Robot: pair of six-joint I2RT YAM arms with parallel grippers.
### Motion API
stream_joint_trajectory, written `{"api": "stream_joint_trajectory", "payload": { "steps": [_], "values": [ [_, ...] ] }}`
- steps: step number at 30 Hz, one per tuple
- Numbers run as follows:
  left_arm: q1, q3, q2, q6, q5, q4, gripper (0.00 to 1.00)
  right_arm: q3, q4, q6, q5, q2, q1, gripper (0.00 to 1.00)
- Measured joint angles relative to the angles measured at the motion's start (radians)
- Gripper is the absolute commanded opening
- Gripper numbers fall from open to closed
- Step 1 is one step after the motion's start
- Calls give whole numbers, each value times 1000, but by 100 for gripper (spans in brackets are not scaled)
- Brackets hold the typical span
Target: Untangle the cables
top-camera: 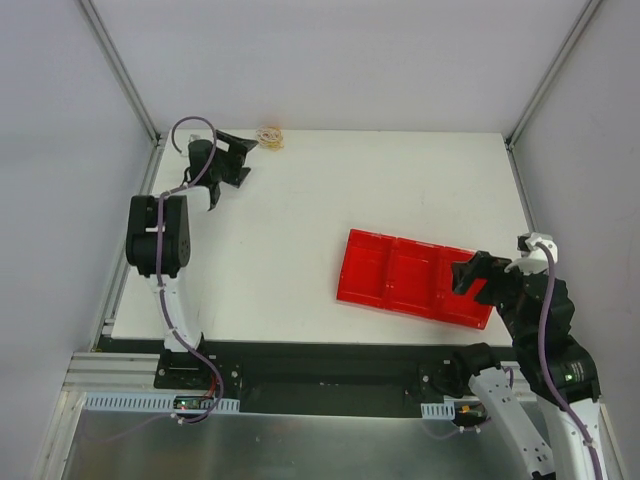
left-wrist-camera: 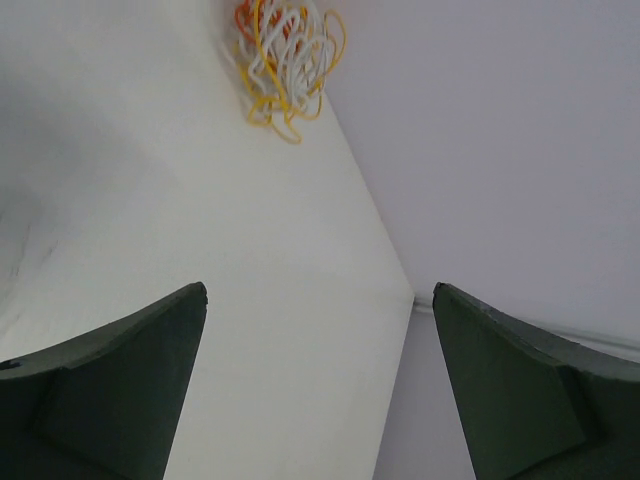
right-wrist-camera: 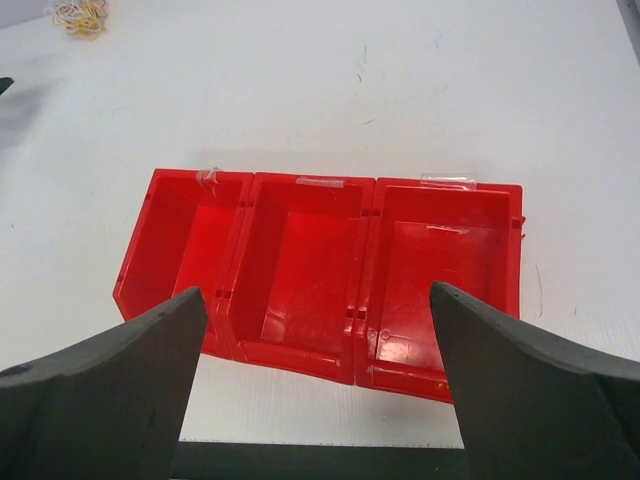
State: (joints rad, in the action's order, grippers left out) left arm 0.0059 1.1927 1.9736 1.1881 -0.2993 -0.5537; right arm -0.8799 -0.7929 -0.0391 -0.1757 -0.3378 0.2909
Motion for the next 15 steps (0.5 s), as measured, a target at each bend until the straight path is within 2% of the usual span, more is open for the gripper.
{"api": "stream_joint_trajectory", "payload": {
  "steps": [5,11,15],
  "values": [
    [-11,225,199,59,99,-28,90,-9,11,31,5,2,0,96],
    [-46,487,358,-28,222,41,86,-36,14,68,4,-31,0,96],
    [-66,655,458,-105,270,100,71,-37,7,77,-2,-10,0,96]
  ]
}}
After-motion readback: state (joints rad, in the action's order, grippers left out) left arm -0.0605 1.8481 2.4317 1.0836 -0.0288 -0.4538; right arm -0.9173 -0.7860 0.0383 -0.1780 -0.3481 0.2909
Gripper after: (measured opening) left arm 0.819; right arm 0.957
